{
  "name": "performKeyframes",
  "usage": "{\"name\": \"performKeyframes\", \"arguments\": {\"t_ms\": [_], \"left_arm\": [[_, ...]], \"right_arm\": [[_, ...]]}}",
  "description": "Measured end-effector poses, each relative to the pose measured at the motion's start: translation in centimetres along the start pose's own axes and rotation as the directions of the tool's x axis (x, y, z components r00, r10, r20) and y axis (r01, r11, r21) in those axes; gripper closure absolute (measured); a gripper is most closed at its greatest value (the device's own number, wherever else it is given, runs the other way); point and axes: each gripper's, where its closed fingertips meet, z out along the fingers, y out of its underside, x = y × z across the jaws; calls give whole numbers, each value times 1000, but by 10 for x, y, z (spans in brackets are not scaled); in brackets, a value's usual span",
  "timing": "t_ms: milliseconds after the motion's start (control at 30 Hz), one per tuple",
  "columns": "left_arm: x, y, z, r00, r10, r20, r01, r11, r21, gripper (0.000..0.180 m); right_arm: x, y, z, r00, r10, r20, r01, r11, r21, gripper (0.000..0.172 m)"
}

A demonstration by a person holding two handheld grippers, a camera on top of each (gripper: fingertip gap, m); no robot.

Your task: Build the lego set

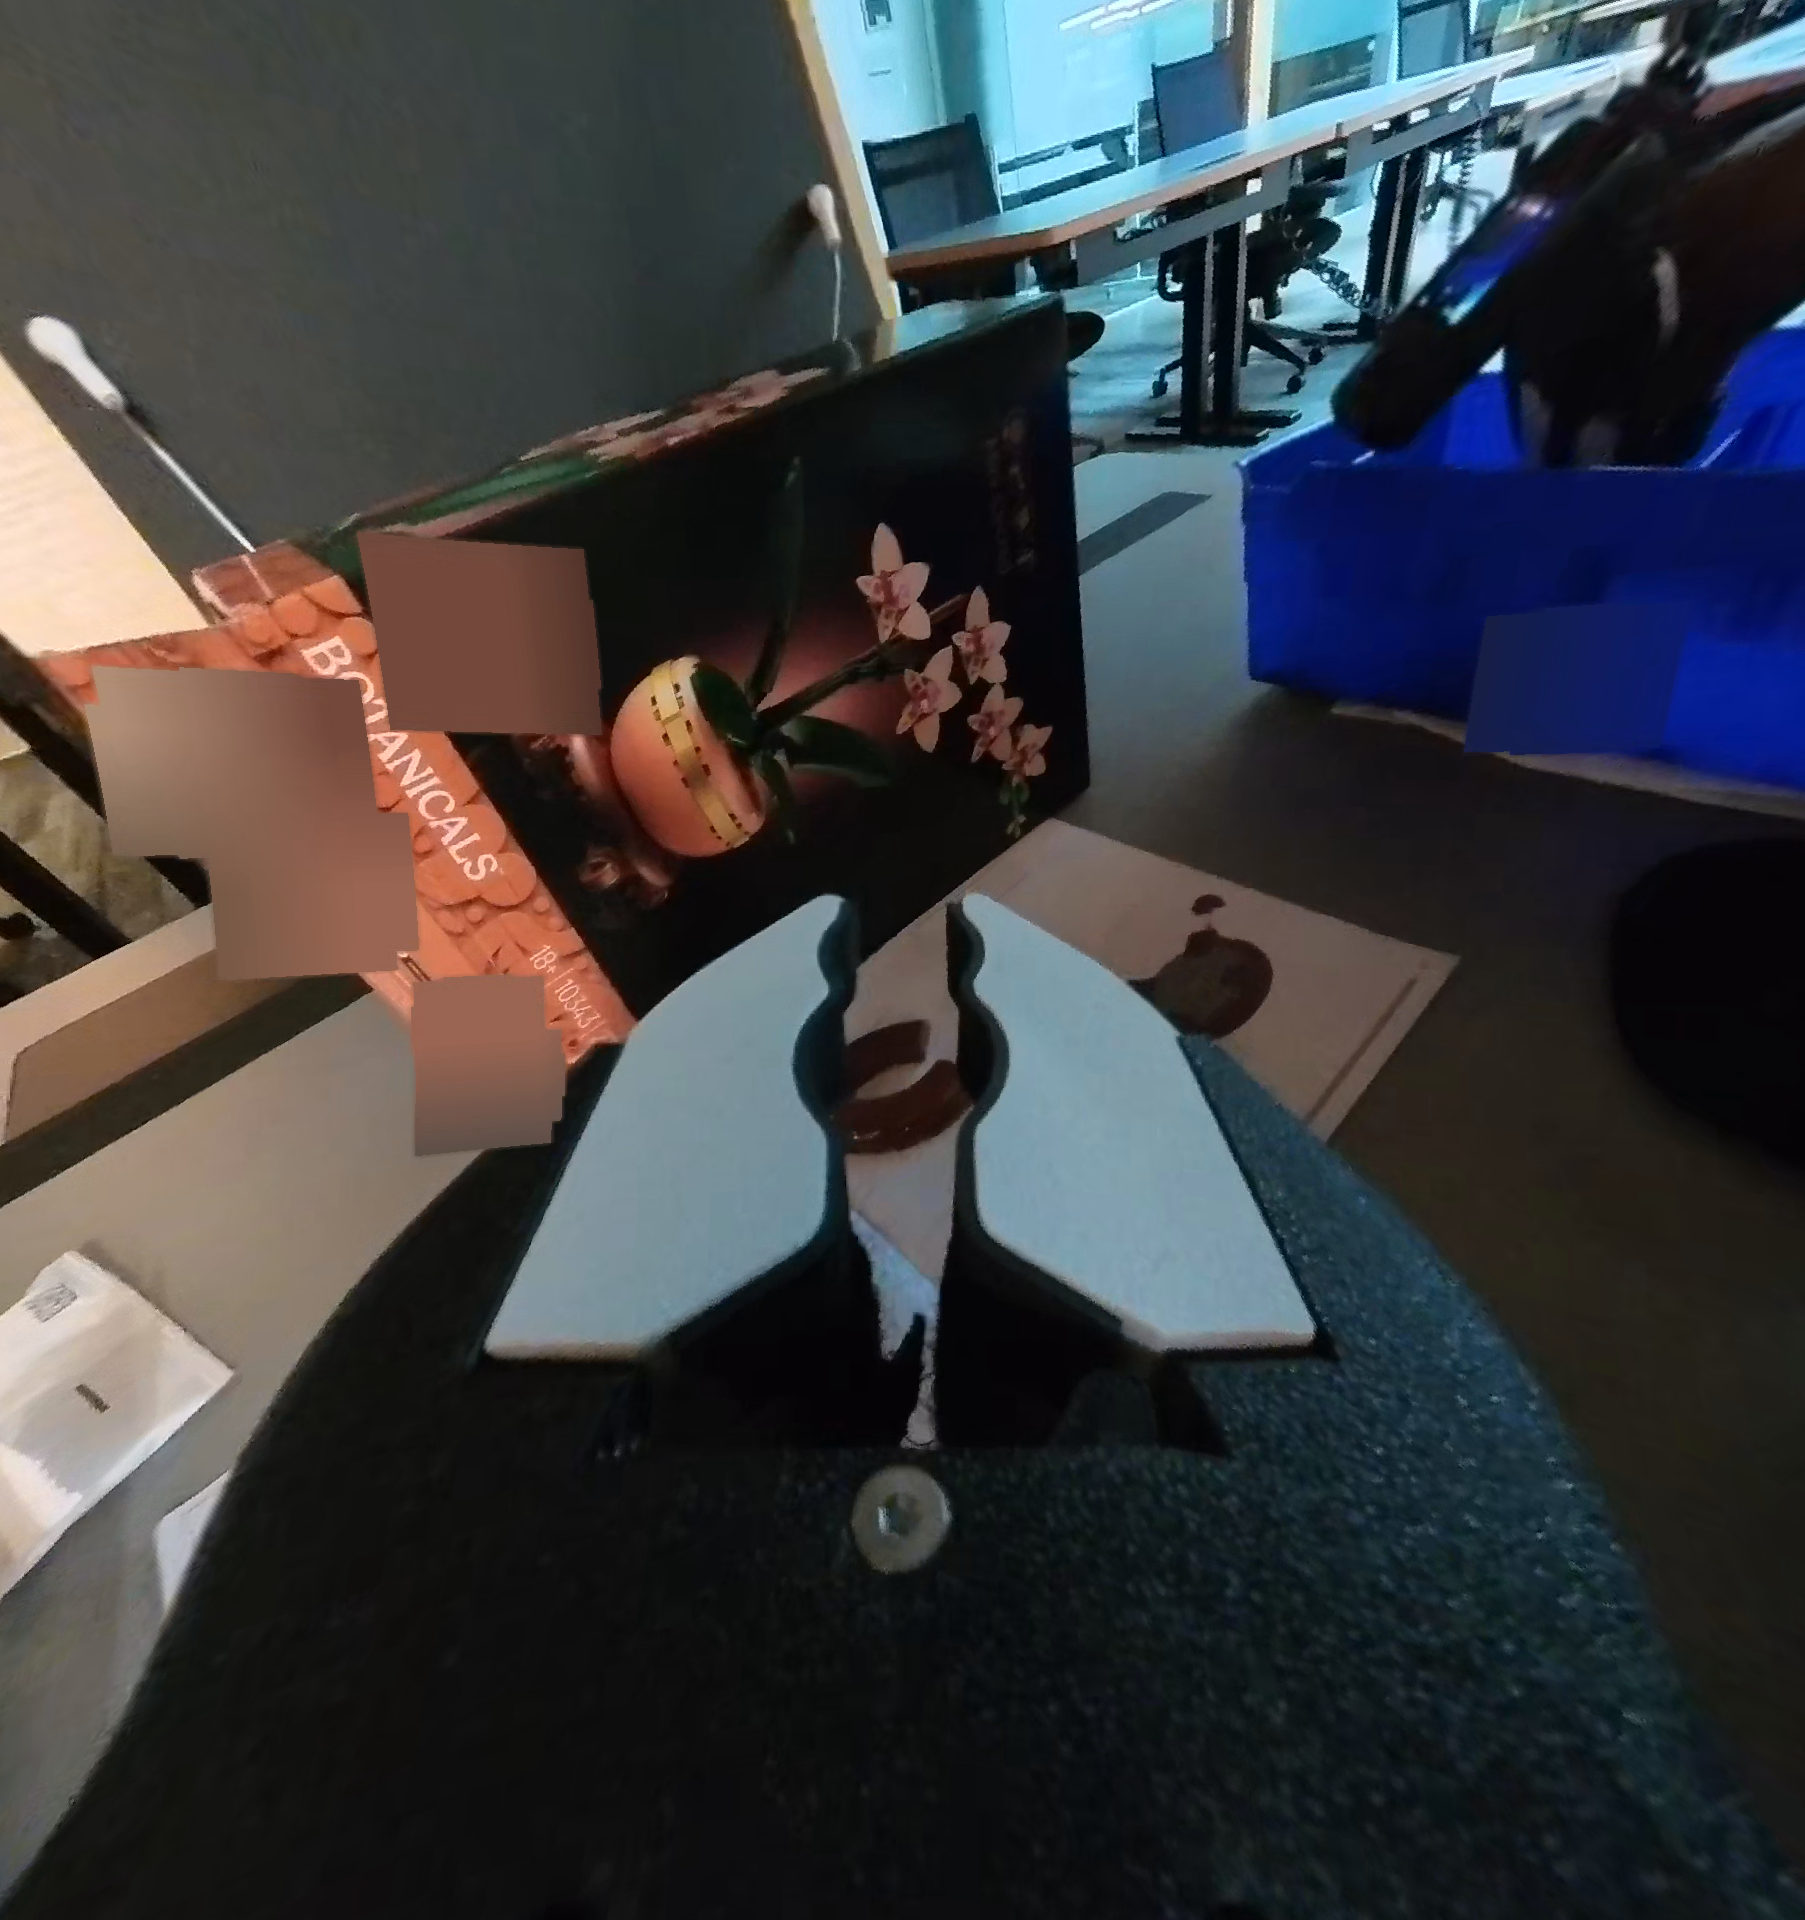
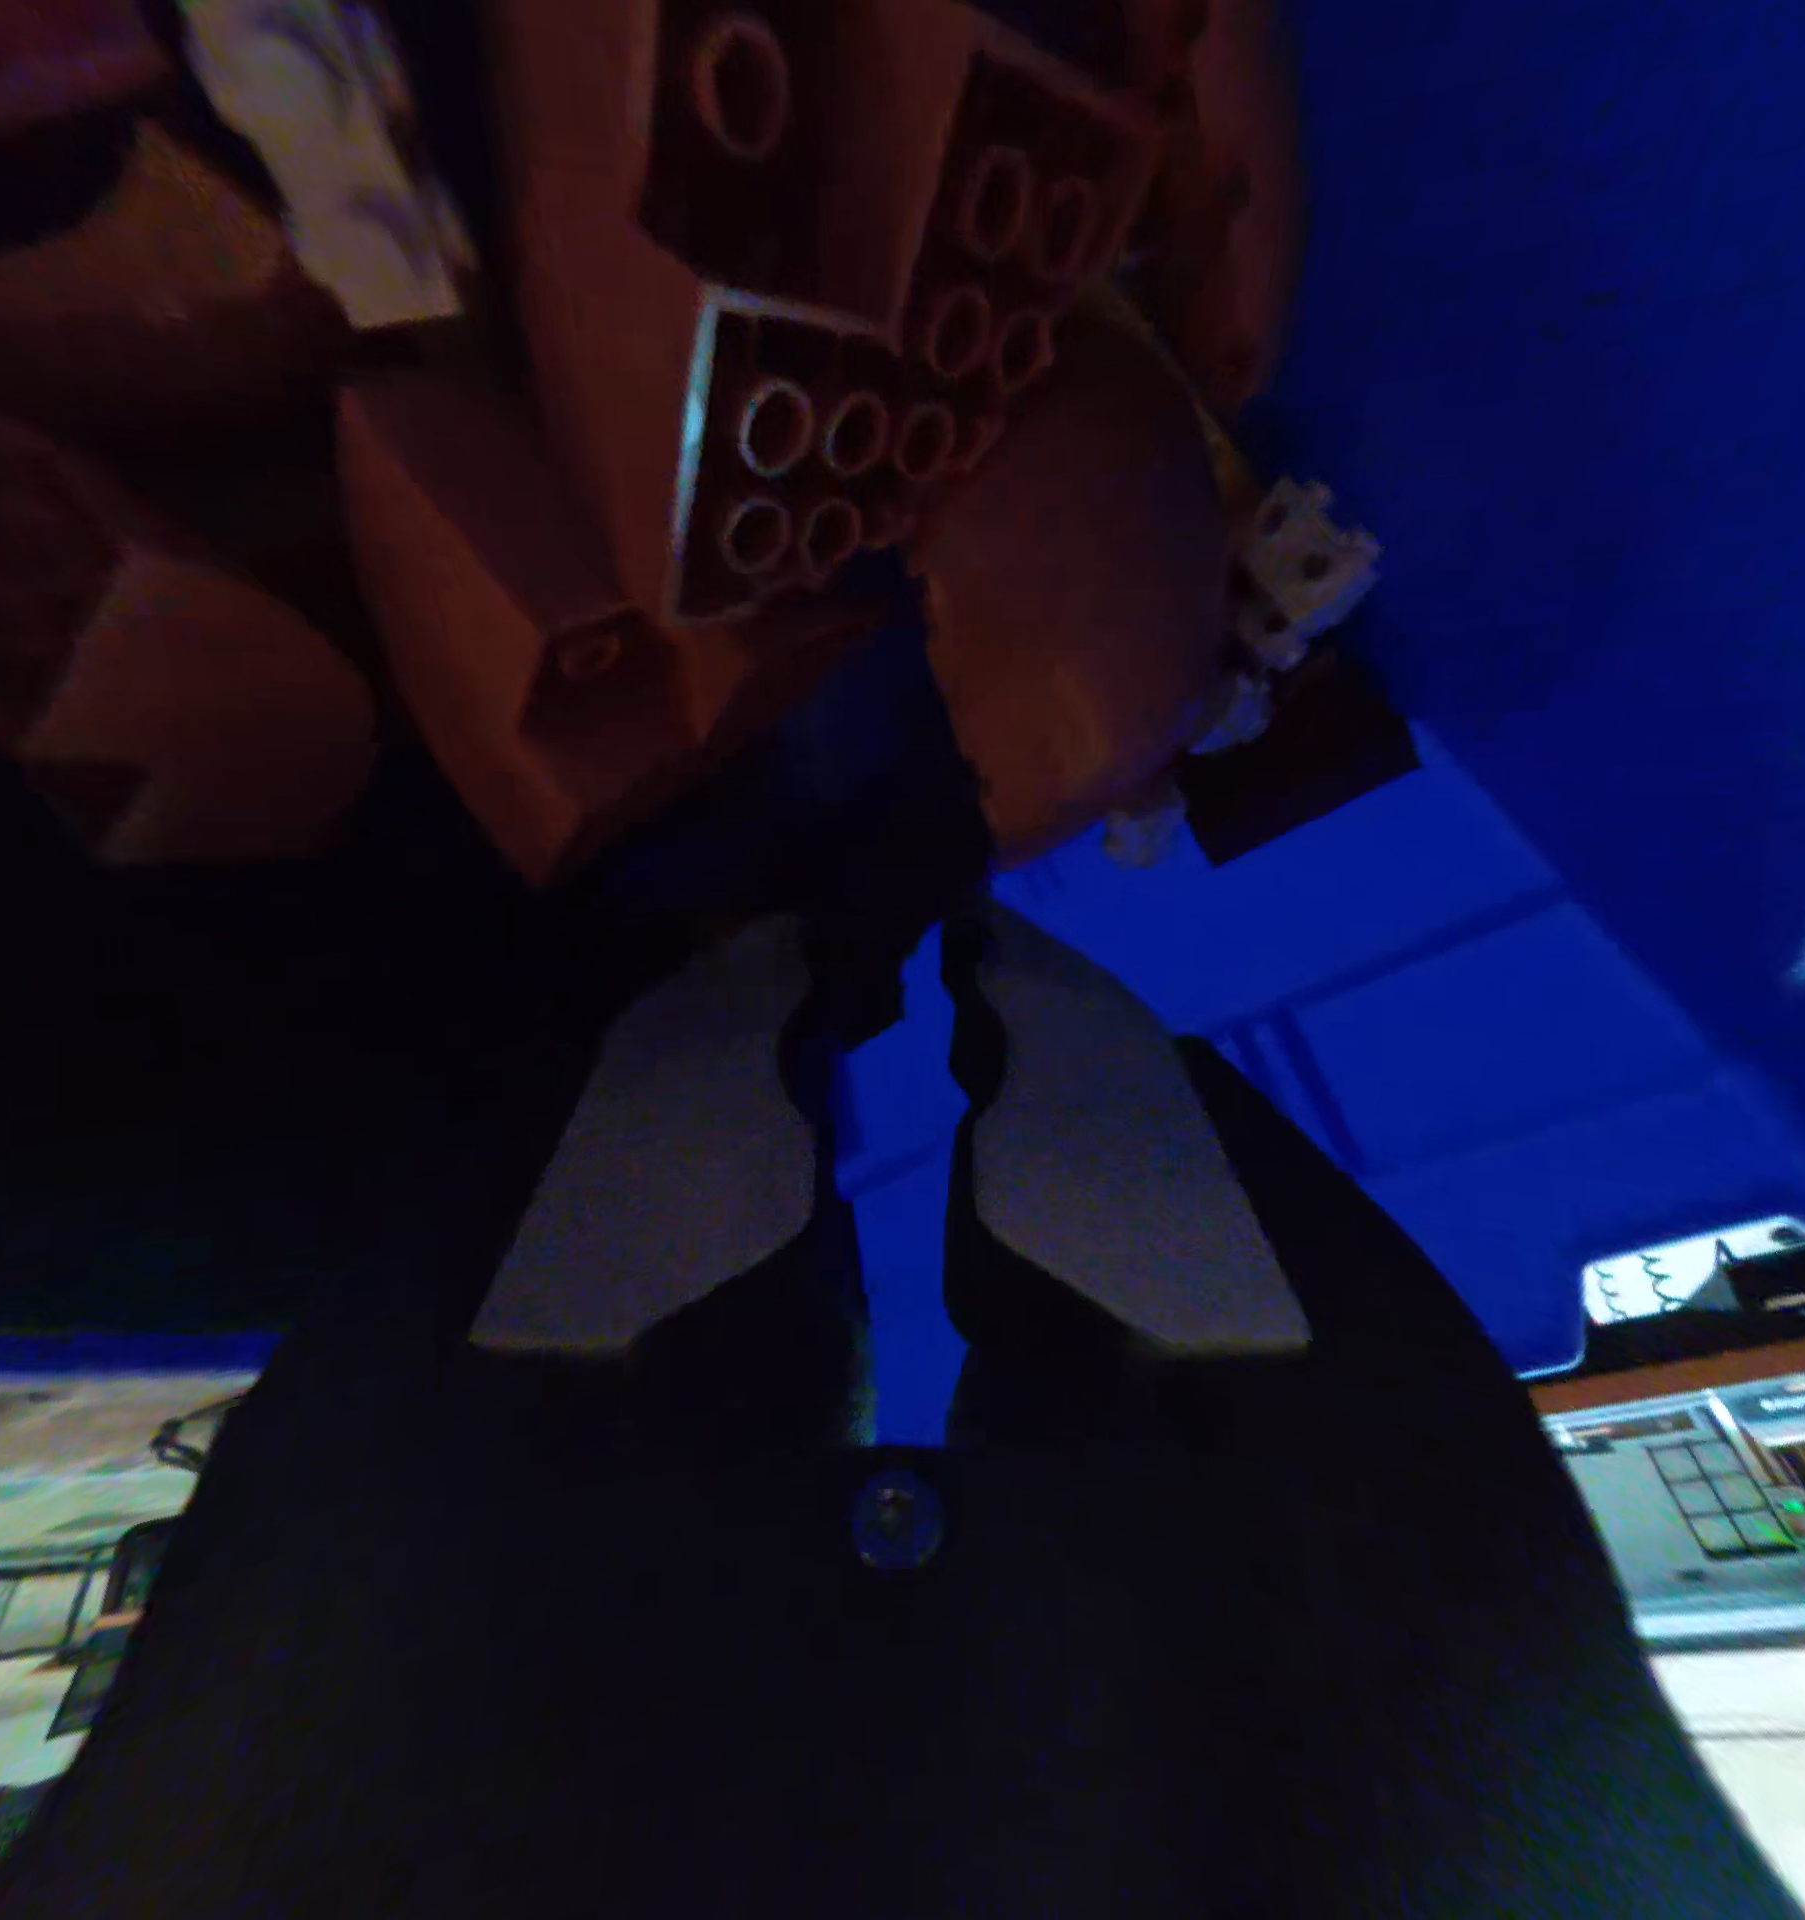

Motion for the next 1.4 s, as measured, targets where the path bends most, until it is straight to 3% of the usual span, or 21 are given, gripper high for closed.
{"name": "performKeyframes", "arguments": {"t_ms": [100,167,200,267,333,367,467,533,633,867,933,1067,1200,1300,1400], "left_arm": [[-5,-1,-6,1000,-11,12,11,1000,17,164],[-7,-5,-11,1000,-12,16,12,999,34,164],[-7,-7,-13,1000,-13,17,12,999,46,164],[-6,-11,-17,1000,-25,8,25,996,81,163],[-1,-17,-19,998,-53,-25,56,991,125,163],[3,-20,-19,997,-62,-46,68,987,143,163],[13,-29,-23,996,-38,-86,53,982,181,163],[19,-35,-29,993,-24,-112,47,977,208,163],[23,-38,-39,991,-8,-131,37,975,220,162],[24,-14,-68,990,-25,-138,46,987,152,151],[28,-3,-74,988,-27,-151,45,992,121,147],[38,9,-73,977,-70,-200,89,992,91,144],[48,9,-65,953,-128,-275,155,985,80,139],[55,4,-63,928,-160,-337,199,976,84,139],[55,6,-65,934,-121,-337,156,985,79,139]], "right_arm": [[4,-6,-13,1000,-10,-23,12,996,83,165],[2,-15,-44,997,55,49,-67,955,288,166],[1,-21,-66,990,89,106,-126,899,419,167],[-9,-33,-123,962,72,263,-239,691,683,167],[-24,-37,-179,916,-24,400,-351,432,831,167],[-28,-35,-194,903,-38,428,-386,365,847,168],[-41,-31,-198,906,-37,422,-386,339,858,168],[-58,-34,-218,842,-143,520,-477,252,842,168],[-72,-37,-242,796,-239,556,-533,157,831,168],[-119,-61,-268,748,-360,558,-555,123,823,168],[-142,-75,-274,754,-390,529,-525,127,842,168],[-200,-108,-303,721,-525,452,-494,68,867,168],[-256,-147,-323,607,-675,419,-551,21,834,168],[-280,-172,-321,489,-741,460,-651,41,758,168],[-285,-185,-307,404,-757,514,-729,74,681,168]]}}
